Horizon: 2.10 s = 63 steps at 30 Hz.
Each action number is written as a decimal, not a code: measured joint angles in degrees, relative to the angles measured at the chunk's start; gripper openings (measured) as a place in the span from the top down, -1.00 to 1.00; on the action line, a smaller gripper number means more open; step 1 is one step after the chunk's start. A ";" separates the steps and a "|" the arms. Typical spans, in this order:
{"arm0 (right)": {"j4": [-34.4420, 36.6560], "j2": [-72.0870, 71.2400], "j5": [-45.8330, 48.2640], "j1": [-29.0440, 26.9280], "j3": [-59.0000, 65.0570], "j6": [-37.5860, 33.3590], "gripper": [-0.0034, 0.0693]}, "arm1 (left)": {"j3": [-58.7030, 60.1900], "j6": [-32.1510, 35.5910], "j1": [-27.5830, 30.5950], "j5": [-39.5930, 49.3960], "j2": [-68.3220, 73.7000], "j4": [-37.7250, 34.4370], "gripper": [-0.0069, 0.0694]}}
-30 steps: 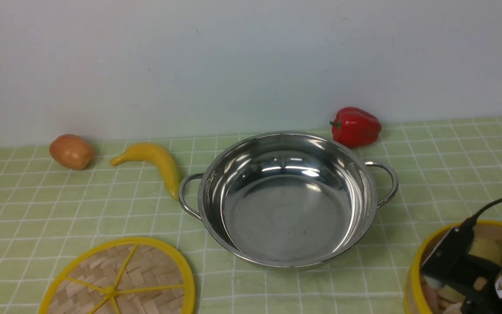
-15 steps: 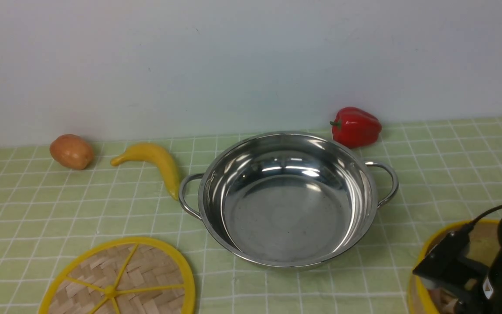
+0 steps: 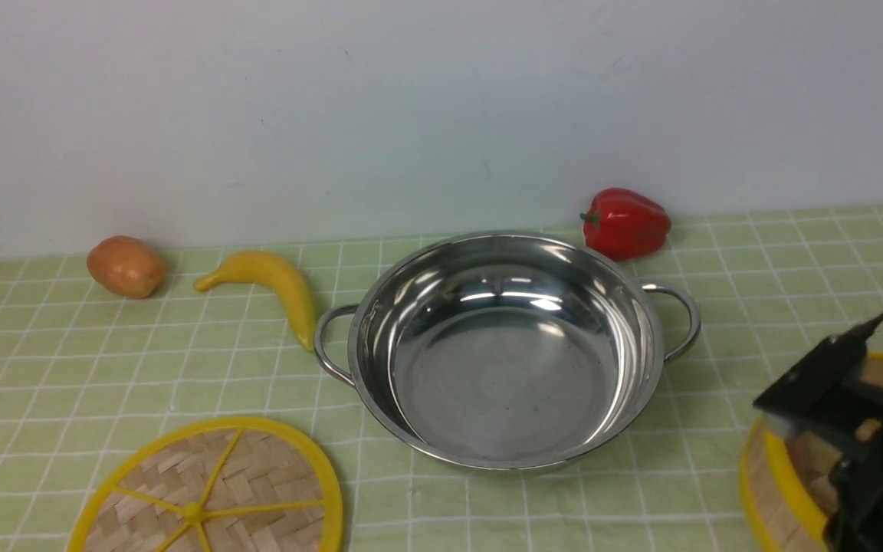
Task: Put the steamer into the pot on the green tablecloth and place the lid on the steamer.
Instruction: 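Reach for and grasp the rim of the bamboo steamer holding the buns with the right gripper, then place the bamboo steamer basket of food into the steel pot with the right gripper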
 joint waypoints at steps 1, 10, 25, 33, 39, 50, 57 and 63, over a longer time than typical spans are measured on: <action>-0.95 -0.73 0.45 0.00 -2.25 0.00 0.74 | 0.00 0.00 0.00 0.00 0.00 0.00 0.18; -1.65 2.46 1.15 1.67 -21.09 -7.14 0.74 | 0.00 0.00 0.00 0.00 0.00 0.00 0.18; -9.99 35.14 1.21 17.95 -50.84 -14.81 0.74 | 0.00 0.00 0.00 0.00 0.00 0.00 0.18; -12.42 45.53 1.16 18.77 -53.51 -15.36 0.75 | 0.00 0.00 0.00 0.00 0.00 0.00 0.18; -13.29 48.71 0.71 18.85 -53.81 -15.58 0.75 | 0.00 0.00 0.00 0.00 0.00 0.00 0.18; -8.92 49.66 1.11 18.78 -53.87 -14.42 0.75 | 0.00 0.00 0.00 0.00 0.00 0.00 0.18; -8.68 49.66 0.73 18.78 -53.87 -12.46 0.75 | 0.00 0.00 0.00 0.00 0.00 0.00 0.18; -8.87 49.66 0.73 18.78 -53.87 -12.10 0.74 | 0.00 0.00 0.00 0.00 0.00 0.00 0.18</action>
